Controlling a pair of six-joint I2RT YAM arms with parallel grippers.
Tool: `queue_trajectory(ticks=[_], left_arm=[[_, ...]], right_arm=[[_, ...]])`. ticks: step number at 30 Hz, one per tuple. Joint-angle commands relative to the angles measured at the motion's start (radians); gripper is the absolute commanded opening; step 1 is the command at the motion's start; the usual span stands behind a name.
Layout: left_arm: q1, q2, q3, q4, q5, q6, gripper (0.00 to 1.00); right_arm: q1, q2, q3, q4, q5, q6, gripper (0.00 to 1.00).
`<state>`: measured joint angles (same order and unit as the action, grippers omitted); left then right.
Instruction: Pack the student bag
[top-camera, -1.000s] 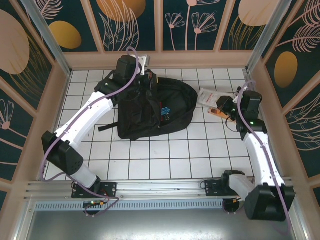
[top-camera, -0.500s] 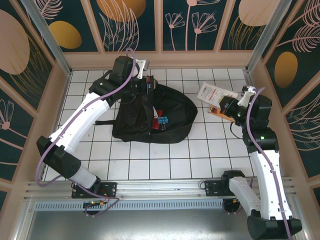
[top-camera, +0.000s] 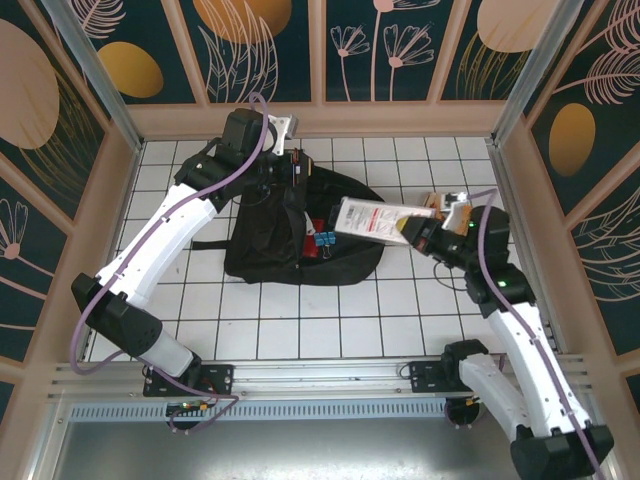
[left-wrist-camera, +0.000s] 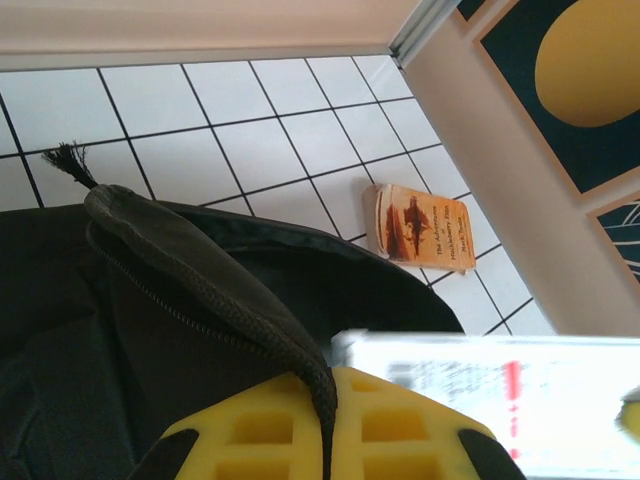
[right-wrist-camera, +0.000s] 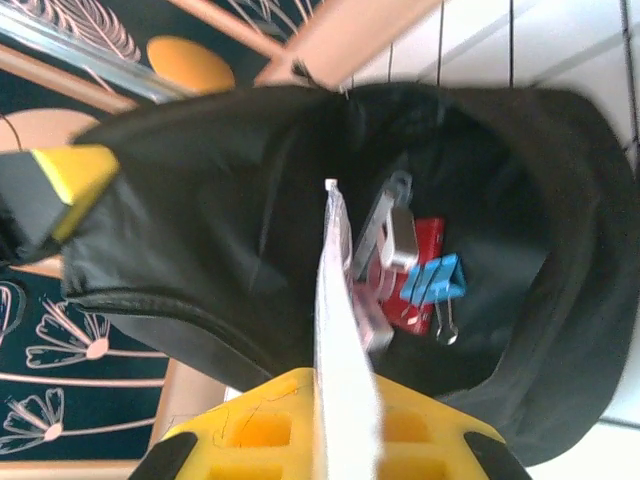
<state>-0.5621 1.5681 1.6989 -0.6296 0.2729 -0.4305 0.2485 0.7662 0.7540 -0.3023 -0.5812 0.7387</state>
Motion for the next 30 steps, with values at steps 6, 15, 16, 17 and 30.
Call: queue_trajectory(ticks=[6, 15, 16, 17, 30], left_arm=[[0.001, -0.044, 0.078, 0.117, 0.075, -0.03, 0.0], [0.001, -0.03, 0.103, 0.152, 0.134, -0.072, 0.0], [0.001, -0.027, 0.104, 0.159, 0.143, -0.08, 0.0], [0.001, -0.028, 0.104, 0.165, 0.15, -0.086, 0.0], [0.002, -0.029, 0.072, 0.252, 0.183, -0.143, 0.0]], right_arm=[[0.199, 0.242, 0.053, 0.255, 0.121, 0.089, 0.01], [0.293, 0.501, 0.199, 0.307, 0.212, 0.101, 0.01], [0.303, 0.527, 0.211, 0.319, 0.22, 0.107, 0.01], [0.315, 0.548, 0.221, 0.329, 0.224, 0.113, 0.01], [0.368, 0.93, 0.444, 0.365, 0.191, 0.22, 0.1]])
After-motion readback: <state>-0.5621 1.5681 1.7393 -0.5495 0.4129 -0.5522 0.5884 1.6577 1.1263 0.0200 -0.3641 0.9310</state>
